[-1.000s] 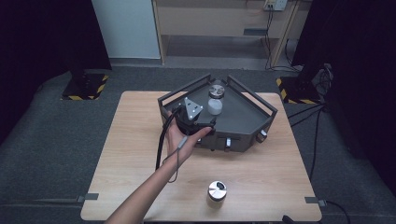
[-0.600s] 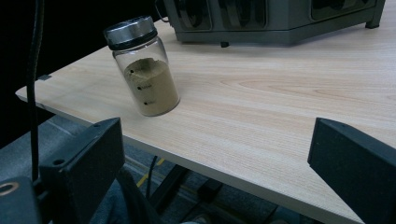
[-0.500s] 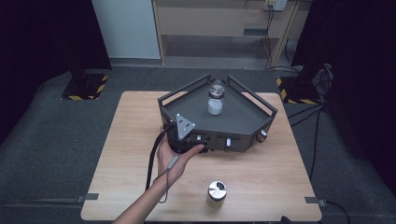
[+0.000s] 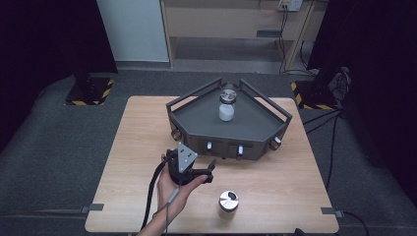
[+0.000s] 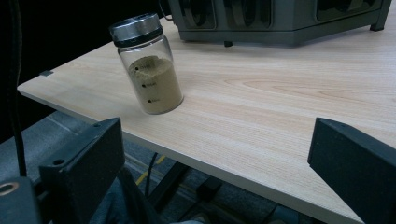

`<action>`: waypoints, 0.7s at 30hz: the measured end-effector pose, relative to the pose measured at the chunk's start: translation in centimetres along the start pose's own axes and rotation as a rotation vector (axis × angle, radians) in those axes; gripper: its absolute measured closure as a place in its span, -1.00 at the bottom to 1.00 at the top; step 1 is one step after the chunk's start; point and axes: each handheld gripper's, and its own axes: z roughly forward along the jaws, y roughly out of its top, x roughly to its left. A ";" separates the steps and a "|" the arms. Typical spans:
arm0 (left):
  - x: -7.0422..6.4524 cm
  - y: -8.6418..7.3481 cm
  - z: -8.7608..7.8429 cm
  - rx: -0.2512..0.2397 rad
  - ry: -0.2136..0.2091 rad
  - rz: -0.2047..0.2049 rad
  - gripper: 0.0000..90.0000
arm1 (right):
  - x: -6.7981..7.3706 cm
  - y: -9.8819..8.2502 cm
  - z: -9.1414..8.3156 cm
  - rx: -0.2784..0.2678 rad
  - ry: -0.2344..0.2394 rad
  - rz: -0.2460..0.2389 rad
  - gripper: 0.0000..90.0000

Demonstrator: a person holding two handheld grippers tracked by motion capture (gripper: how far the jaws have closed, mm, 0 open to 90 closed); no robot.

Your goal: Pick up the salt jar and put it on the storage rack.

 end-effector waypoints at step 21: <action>-0.6 -6.0 -1.7 0.002 0.010 -0.102 -0.96 | 0.3 0.1 0.2 0.013 0.014 -0.019 -0.90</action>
